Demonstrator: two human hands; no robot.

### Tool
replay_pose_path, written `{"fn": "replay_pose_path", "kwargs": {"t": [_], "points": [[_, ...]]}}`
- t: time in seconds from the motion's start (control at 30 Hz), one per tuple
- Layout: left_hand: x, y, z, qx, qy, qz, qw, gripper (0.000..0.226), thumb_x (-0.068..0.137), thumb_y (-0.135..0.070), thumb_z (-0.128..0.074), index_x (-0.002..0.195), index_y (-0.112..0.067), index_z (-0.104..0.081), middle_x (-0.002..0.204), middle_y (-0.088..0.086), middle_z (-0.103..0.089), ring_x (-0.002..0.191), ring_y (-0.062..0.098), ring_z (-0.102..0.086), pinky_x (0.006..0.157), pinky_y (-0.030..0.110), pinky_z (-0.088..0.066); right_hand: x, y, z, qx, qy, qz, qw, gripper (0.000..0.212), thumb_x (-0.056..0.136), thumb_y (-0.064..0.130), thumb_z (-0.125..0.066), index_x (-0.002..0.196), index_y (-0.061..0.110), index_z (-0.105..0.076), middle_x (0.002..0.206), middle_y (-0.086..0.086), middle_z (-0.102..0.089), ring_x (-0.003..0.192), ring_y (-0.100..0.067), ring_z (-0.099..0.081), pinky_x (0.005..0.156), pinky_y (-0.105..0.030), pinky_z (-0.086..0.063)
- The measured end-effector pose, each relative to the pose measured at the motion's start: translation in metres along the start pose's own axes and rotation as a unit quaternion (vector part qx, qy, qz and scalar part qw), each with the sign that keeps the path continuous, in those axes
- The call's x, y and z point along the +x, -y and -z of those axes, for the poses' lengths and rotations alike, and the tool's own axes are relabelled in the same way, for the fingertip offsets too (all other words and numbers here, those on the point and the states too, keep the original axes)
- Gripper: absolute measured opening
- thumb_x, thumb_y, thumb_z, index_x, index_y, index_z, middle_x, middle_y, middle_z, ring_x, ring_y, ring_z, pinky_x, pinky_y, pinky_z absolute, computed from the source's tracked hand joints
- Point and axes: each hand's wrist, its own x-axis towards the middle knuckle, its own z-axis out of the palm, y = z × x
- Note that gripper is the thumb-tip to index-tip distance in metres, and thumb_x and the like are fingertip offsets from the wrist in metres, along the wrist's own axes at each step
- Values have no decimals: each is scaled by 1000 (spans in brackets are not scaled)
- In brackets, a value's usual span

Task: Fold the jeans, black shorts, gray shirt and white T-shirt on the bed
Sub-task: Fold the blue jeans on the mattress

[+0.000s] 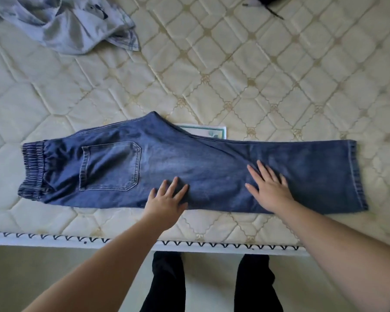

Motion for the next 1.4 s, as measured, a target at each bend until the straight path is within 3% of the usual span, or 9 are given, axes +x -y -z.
{"fn": "replay_pose_path", "kwargs": {"t": [0.3,0.53,0.7,1.0,1.07,1.17,1.2,1.27,1.4], "points": [[39,-147,37,70,17,-77,994,61,101,-47,-30,153,-43,3,163,-5,15,149,32,-1,109,53,-29,-38,-117,-21,133,25,-129,982,61,99,60,-15,155,34,-12,164,10,0,149,-14,-5,119,-47,-4],[62,-241,35,119,78,-80,987,77,96,-50,-50,152,-44,2,161,-4,15,143,53,1,102,54,-43,-58,-215,-33,205,-78,-238,946,70,97,44,-47,154,16,-17,160,-6,-17,144,-26,-23,113,-45,-25],[68,-246,41,209,85,-124,966,64,101,-33,-40,156,-33,-6,163,3,4,147,42,3,110,65,-24,-50,-227,-26,273,-109,-360,885,68,93,38,-60,145,8,-28,140,-19,-41,126,-36,-44,97,-45,-40],[79,-252,83,303,154,-211,916,47,103,-40,-37,149,-37,-29,160,-4,-17,145,40,-5,99,60,-40,-79,-216,-4,175,-261,-243,918,16,97,15,-54,105,3,-61,94,-17,-59,84,-34,-57,69,-38,-41],[82,-250,89,256,166,-201,931,44,103,-38,-39,147,-34,-36,158,-5,-22,144,40,-13,100,57,-42,-89,-194,7,169,-293,-226,914,20,98,19,-52,104,5,-65,89,-14,-60,81,-32,-57,68,-39,-43],[78,-246,102,-52,128,-76,987,49,104,-48,-29,144,-25,-44,151,7,-40,134,32,-41,107,43,-37,-98,-140,24,276,-320,-165,891,24,98,19,-54,113,7,-68,109,-13,-65,97,-30,-59,81,-43,-50],[73,-244,108,-219,115,-15,969,53,102,-54,-27,140,-24,-49,143,10,-50,123,30,-54,102,40,-41,-98,-119,27,311,-324,-127,885,24,97,17,-56,115,6,-69,119,-15,-65,108,-32,-58,90,-45,-49],[57,-241,122,-529,102,92,837,64,95,-66,-26,131,-23,-55,126,5,-64,100,22,-66,82,36,-50,-98,-75,32,402,-301,-46,864,24,97,14,-58,115,5,-70,134,-17,-57,126,-30,-49,105,-44,-41],[35,-203,149,-806,96,146,566,86,81,-81,-33,122,-11,-60,113,3,-71,100,20,-69,74,31,-54,-107,6,53,635,-92,78,763,23,99,13,-53,116,21,-66,123,12,-61,108,6,-54,100,-22,-44]]}}
